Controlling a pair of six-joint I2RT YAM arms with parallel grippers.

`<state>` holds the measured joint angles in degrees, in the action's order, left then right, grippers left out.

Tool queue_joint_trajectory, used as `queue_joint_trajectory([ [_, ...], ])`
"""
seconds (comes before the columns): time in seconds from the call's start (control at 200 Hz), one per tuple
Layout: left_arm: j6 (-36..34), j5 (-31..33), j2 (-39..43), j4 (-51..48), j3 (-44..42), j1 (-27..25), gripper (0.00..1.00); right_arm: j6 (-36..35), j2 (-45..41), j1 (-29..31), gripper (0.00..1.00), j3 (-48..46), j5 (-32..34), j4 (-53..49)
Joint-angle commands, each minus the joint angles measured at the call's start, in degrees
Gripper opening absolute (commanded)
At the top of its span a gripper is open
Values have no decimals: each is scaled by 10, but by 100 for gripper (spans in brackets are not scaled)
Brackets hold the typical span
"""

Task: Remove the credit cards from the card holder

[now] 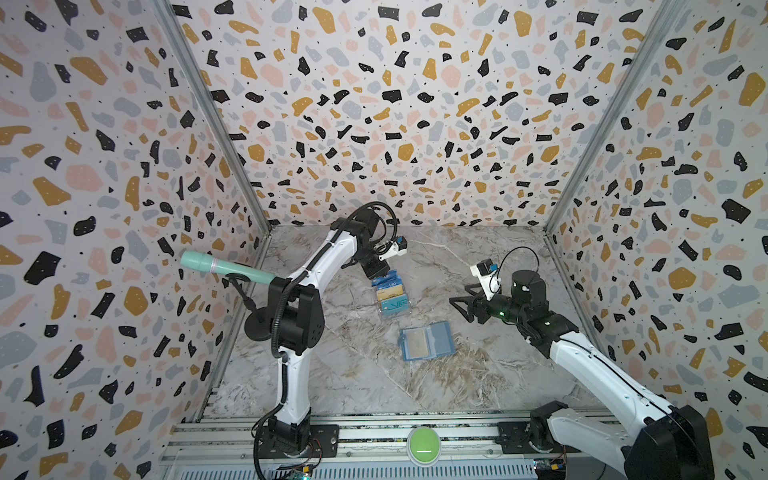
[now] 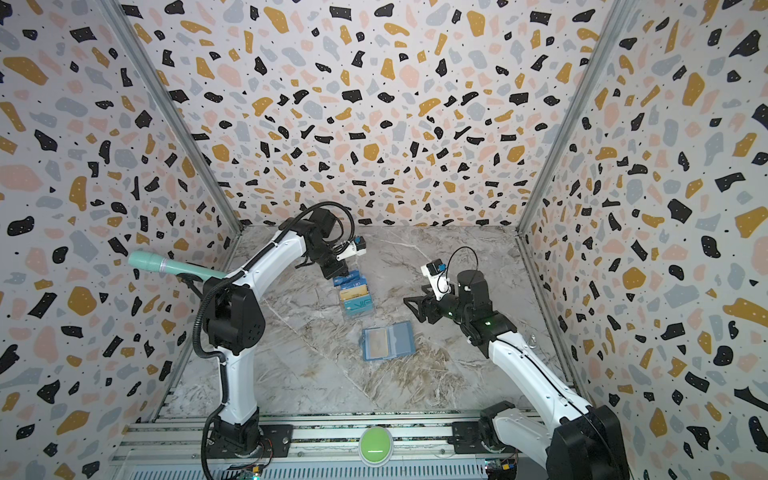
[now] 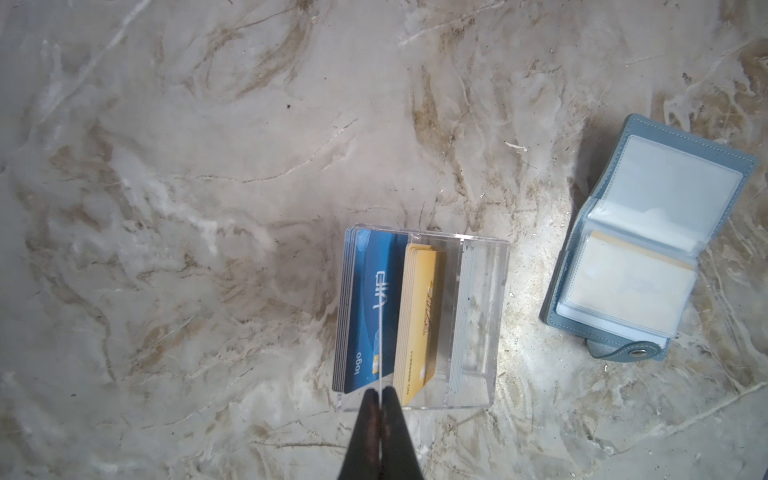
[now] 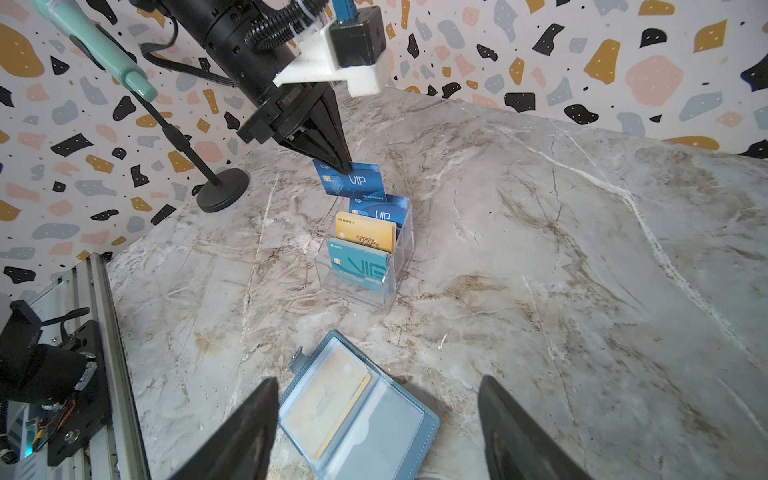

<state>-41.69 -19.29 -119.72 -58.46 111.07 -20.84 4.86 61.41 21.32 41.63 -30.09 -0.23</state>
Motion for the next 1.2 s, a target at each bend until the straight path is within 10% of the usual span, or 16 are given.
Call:
queue_joint_trajectory([
  [0.0, -16, -21, -4, 5, -12, 3, 0, 0, -12, -1, 76, -5, 6, 14],
  [1.191, -31, -35, -28, 84, -45, 4, 0, -4, 1, -3, 76, -11, 3, 25],
])
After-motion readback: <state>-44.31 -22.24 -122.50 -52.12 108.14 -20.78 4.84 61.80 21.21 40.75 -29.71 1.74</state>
